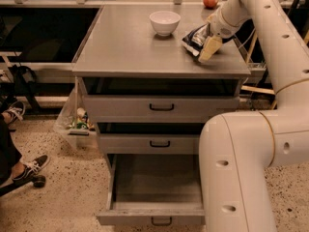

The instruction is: Place blue chip bag into bottom drawer

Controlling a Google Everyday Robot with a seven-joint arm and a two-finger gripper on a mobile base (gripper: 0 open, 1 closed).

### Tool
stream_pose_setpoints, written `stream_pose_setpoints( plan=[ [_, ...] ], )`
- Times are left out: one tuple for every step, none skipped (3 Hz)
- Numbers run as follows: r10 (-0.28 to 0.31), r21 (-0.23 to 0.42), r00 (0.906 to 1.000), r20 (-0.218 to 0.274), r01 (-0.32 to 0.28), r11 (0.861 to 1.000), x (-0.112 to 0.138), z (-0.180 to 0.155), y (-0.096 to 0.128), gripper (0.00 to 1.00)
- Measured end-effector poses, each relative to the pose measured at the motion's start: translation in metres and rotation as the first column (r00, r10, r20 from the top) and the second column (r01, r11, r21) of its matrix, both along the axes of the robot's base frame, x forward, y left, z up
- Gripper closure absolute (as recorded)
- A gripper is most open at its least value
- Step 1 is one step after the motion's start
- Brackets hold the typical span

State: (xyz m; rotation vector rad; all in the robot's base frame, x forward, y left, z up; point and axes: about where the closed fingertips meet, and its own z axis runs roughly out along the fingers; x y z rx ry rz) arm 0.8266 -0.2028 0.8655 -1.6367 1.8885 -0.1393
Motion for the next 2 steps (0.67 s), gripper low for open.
stream_pose_setpoints(
  plan=[
    [0.000, 0.000, 1.0000, 0.000, 0.000, 1.000, 0.0000, 0.0000, 0.0000, 0.42],
    [0.000, 0.000, 1.0000, 0.000, 0.000, 1.000, 0.0000, -0.0001, 0.0000, 0.65]
  ],
)
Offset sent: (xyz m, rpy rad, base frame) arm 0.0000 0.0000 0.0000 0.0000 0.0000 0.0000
